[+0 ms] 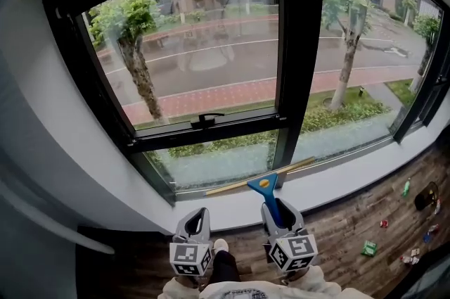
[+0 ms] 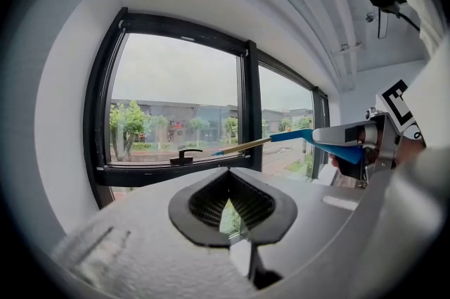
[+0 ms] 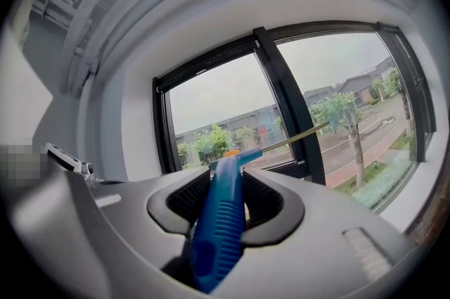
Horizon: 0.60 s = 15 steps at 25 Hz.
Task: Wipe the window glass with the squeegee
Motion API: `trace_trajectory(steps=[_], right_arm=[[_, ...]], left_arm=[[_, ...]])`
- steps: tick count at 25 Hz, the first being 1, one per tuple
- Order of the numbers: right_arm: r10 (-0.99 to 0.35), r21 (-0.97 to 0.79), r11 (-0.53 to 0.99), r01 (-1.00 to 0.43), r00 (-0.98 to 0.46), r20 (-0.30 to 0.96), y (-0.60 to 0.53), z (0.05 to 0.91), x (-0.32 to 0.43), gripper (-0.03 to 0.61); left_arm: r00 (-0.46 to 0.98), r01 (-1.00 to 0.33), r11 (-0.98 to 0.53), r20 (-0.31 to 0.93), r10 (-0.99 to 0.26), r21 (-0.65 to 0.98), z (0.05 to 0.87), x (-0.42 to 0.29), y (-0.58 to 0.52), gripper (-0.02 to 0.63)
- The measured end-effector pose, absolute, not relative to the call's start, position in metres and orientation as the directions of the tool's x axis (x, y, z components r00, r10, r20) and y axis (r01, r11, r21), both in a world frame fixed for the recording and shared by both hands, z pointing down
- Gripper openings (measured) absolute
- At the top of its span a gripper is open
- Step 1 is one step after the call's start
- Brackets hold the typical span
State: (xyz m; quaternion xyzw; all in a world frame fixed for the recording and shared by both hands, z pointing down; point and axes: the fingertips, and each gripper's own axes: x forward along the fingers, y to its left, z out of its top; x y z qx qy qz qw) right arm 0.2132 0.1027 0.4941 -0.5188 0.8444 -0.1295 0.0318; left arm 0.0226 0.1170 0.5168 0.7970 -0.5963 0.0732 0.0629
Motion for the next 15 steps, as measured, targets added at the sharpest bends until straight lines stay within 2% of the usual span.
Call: trace_trajectory(steps=[7,15], right_arm=[[-0.891,-0.219,0.419,-0.881,-0.446,0.090,0.019,0.500,0.168,0.147],[-0.908,-0.200,0.396,-0.896,-0.414,0.059,-0.102,0.475,0.098,0.146]], left_arm=[[0.286,-0.958,-0.284,0.188,-0.940,0.036,0.530,-0.026,0.029,0.002],[0.345,-0.938,-0.344,0.148,-0.927,0.030,0.505,-0.088,-0.099,0.002]])
